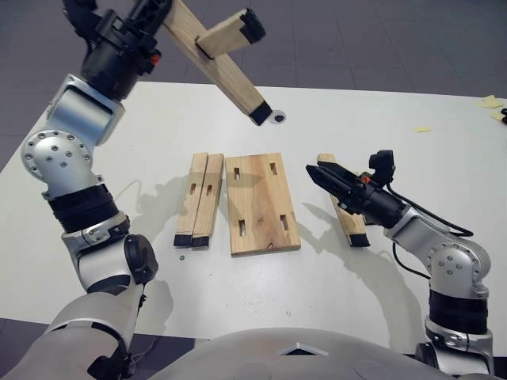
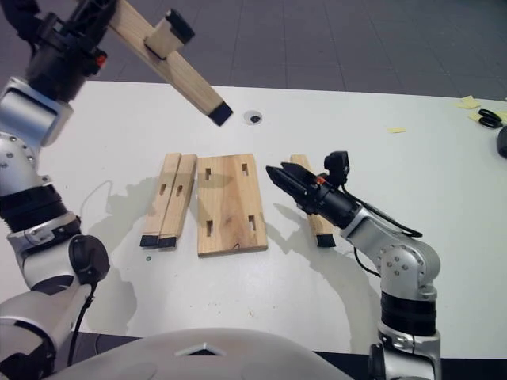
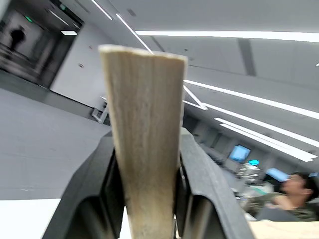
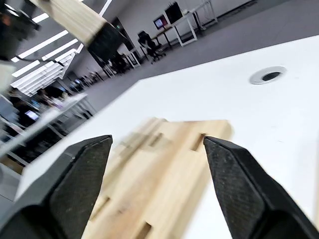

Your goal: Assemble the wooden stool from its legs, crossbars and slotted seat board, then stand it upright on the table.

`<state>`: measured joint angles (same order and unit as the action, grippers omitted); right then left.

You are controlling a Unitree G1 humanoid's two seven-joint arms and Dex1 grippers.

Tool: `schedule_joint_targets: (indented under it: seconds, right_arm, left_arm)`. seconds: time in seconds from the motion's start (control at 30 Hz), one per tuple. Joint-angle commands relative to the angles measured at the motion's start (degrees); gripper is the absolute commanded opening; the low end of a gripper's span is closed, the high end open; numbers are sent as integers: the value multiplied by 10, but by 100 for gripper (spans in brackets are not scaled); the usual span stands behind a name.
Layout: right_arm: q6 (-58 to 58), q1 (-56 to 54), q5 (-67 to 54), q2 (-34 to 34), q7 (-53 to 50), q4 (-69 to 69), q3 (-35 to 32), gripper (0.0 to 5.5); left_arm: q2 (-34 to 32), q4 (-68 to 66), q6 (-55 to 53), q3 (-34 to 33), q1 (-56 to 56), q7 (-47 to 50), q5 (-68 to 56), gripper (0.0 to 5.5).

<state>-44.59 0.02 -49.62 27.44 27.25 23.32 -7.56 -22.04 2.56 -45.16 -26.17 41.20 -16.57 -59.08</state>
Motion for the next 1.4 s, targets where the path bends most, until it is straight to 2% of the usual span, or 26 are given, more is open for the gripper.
schedule_joint_targets:
  seconds: [0.03, 0.2, 0.33, 0.5, 0.67, 0.87, 1.17, 1.4]
  right_arm:
    - [78, 27, 149, 68, 36, 21, 84, 401]
    - [179, 47, 331, 126, 63, -11, 190, 481]
    - [228, 55, 403, 134, 86, -32, 243, 540]
    - [252, 29, 397, 88, 126, -39, 283, 540]
    - [289, -30, 394, 18, 141, -104, 291, 540]
    - [306, -1, 364, -22, 100, -125, 217, 540]
    - [291, 142, 325, -13, 51, -62, 84, 540]
    - [285, 204, 322, -13, 36, -26, 46, 540]
  left_arm:
    - [-18, 39, 4, 41, -51, -9, 45, 103]
    - [-37, 85, -20, 64, -109, -34, 44, 103]
    - [-46, 97, -45, 31, -111, -39, -12, 103]
    - [-38, 79, -51, 4, -78, -7, -70, 103]
    - [-73, 52, -44, 41, -100, -43, -16, 103]
    - [-72, 108, -44, 71, -172, -53, 23, 103]
    - [-99, 233, -106, -35, -272, 55, -96, 103]
    - [-101, 281, -110, -38, -364, 100, -122, 103]
